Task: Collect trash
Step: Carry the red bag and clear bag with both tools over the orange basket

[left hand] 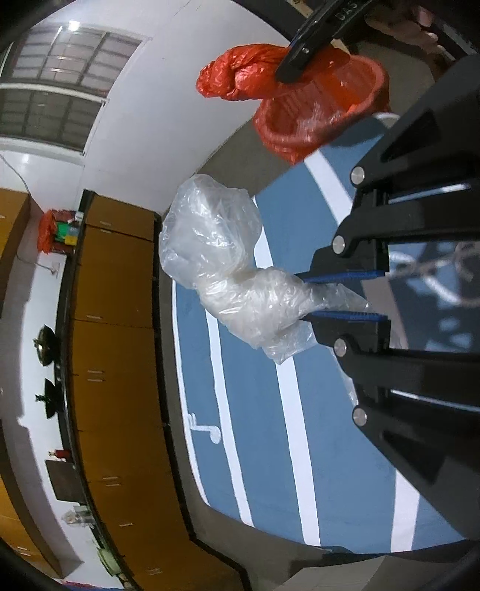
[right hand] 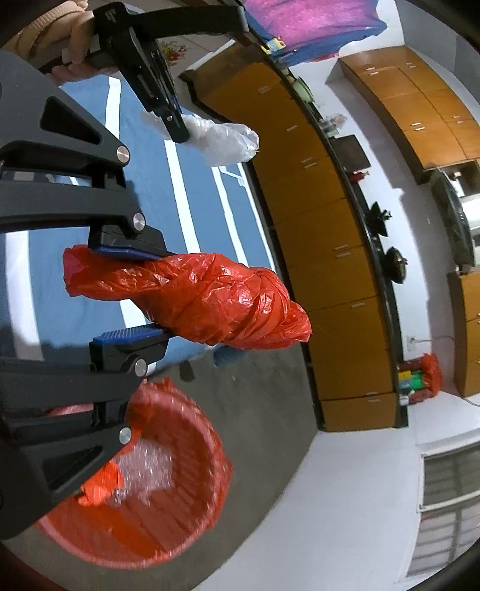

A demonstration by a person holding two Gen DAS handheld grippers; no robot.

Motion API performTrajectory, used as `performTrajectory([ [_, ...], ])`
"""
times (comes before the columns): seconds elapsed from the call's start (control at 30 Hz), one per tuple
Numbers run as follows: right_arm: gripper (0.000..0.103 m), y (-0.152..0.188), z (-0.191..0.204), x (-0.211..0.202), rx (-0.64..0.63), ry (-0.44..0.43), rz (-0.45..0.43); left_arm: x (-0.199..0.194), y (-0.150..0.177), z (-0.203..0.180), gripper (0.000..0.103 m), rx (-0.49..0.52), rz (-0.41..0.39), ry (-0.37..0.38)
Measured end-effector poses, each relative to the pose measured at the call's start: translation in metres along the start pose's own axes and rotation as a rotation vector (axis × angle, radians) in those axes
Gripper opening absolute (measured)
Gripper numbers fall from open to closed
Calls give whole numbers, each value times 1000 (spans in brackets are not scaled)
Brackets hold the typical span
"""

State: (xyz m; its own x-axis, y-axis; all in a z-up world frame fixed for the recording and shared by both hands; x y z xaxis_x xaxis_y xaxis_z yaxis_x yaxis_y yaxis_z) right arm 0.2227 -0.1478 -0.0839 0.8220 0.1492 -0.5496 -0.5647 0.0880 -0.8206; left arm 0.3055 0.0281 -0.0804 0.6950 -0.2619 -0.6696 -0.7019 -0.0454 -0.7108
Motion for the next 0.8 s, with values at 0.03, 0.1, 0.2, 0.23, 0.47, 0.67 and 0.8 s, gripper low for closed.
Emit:
performTrajectory([
  [0.03,31,0,-4,-7,2,8,-11,-4,1,-5,14,3,-2,9],
  [0.1,31,0,-11,-19,2,24,-28,-12,2,-17,14,15,-11,29],
  [0.2,31,2,-21,-30,7,41,-40,-25,5,-35,14,48,-31,47],
  [0.23,31,3,-25,-35,11,47,-44,-27,6,-39,14,56,-35,51],
  [0.47,31,8,-47,-59,27,92,-64,-43,11,-77,14,106,-51,89],
  [0.67,31,14,-70,-77,52,129,-78,-48,16,-105,14,117,-48,130],
  [0.8,31,17,-86,-86,62,170,-90,-51,20,-121,14,119,-52,149],
])
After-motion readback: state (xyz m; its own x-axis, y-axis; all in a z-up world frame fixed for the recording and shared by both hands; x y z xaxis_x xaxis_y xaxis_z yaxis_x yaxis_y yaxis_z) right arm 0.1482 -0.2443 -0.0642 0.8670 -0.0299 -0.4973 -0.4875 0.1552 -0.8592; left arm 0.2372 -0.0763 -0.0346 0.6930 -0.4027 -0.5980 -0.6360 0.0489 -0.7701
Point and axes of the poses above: each gripper's, at about its wrist camera, not at the fingertips, and x roughly the way its jaws point, z to its left, y to its underside, the point moved 8 cm from there along x, roughly the way its jaws point, and after that the axes turned 6 degrees about -x, right-handed, at the moved point
